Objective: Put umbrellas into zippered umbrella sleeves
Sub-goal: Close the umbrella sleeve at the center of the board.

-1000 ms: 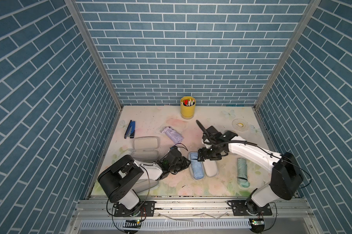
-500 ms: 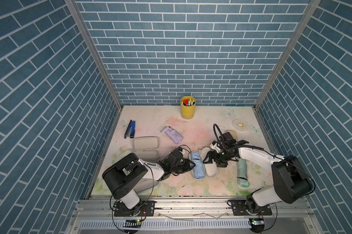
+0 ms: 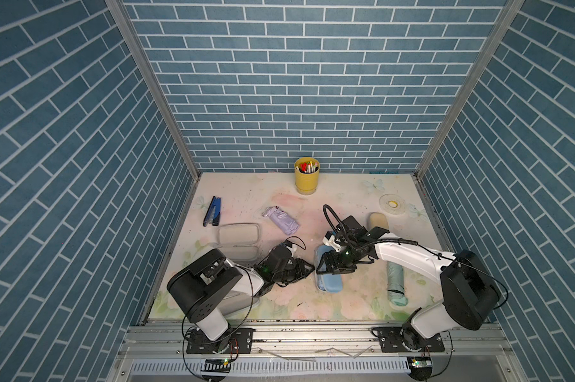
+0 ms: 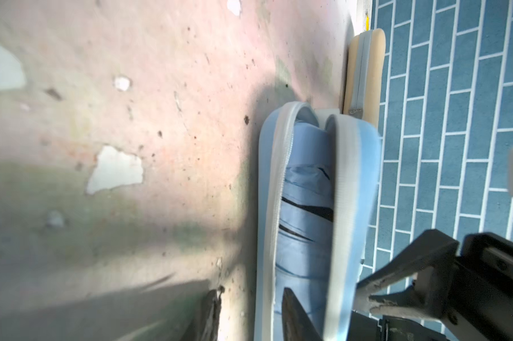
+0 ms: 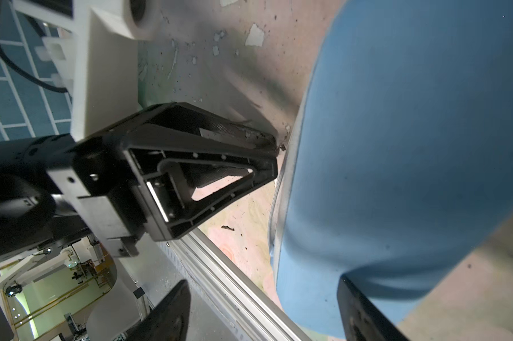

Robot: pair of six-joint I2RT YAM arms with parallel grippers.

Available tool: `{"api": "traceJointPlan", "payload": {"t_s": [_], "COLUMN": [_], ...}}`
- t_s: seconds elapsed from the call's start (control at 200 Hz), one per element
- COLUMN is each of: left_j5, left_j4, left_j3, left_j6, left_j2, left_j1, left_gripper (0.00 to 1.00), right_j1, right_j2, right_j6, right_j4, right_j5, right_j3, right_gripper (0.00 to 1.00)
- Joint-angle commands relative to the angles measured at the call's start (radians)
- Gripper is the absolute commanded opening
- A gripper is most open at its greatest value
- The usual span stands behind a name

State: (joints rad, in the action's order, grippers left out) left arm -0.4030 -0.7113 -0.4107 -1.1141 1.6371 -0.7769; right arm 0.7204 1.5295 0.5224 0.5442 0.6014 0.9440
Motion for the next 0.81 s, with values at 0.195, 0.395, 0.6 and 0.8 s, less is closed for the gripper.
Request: {"api": "traceJointPlan", "payload": {"t_s": [0.195, 0.395, 0.6, 0.8], "left_j5": [-0.004, -0.014, -0.020, -0.054], "left_j4": [-0.041, 0.014, 0.052, 0.004], "left_j3": [-0.017, -0.107, -0.079, -0.068], "left_j6": [0.008, 0.055, 0.065, 0.050], "left_j2": [0.006, 0.096, 0.118, 0.112], "left_j1": [-0.021, -0.062, -0.043, -0.038], "left_gripper": [0.74, 0.75, 0.61, 0.65], "right_j1": [-0.086, -0.088, -0.216, -0.244], "right_j2": [-0.039, 0.002, -0.156, -0.121], "right_j6": [0.138, 0.204, 0.115, 0.168], "right_j4": [-0.177, -0.259, -0.088, -0.251], "right_j5": [0.040, 0.025, 0.077, 0.121], "right_j3": [-0.119, -0.140, -0.187, -0.313], "right_gripper": [0.29, 0.16, 0.23, 0.25]}}
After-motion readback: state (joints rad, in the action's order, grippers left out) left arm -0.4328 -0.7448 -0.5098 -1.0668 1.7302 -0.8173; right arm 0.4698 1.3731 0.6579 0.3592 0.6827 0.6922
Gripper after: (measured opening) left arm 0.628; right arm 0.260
